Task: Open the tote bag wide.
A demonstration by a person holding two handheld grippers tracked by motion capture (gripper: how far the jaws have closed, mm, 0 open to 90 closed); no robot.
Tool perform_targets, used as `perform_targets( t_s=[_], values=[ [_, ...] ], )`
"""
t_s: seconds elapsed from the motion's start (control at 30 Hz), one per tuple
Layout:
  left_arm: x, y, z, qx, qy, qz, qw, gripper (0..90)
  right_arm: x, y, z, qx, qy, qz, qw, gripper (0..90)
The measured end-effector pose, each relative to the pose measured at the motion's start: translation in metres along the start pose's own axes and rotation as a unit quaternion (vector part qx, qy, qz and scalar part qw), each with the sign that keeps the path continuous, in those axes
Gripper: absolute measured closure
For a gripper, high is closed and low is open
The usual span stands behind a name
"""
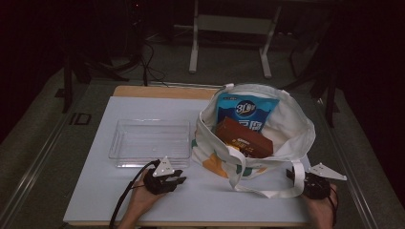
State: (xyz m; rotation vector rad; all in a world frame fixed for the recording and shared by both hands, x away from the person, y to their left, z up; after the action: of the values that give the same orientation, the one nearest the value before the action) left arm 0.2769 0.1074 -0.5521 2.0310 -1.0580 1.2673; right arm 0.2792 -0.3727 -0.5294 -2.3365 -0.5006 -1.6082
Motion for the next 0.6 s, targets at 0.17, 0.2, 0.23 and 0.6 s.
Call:
perform_targets(
  t_s=[0.17,0.2,0.23,0.6],
  values=[
    [0.005,0.003,-0.007,-0.006,0.000,0.007,1.0000,71.0,0.010,0.000,-0.001,0.014,0.016,0.004,0.9998,70.8],
    [0.006,0.003,-0.008,-0.006,0.005,0.006,1.0000,71.6,0.011,0.000,-0.001,0.015,0.018,0.005,0.9997,71.3],
    [0.006,0.003,-0.008,-0.006,0.005,0.006,1.0000,71.8,0.013,0.000,0.000,0.017,0.019,0.004,0.9997,71.4],
    [0.036,0.009,-0.022,-0.013,0.028,0.022,0.9993,73.6,0.030,0.006,0.007,0.022,0.035,0.022,0.9989,69.7]
  ],
)
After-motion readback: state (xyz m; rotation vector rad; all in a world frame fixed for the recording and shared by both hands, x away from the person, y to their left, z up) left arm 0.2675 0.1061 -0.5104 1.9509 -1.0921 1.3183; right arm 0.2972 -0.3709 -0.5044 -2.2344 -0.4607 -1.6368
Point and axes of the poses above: each handheld gripper's, and its own axes: z roughly forward along the jaws, x roughly out of its top, y roughly to its right, the point moved 2 cm from there along z, roughly forward along the jaws, and after that the axes turned 14 degrees about y, right-handed, at the moved point
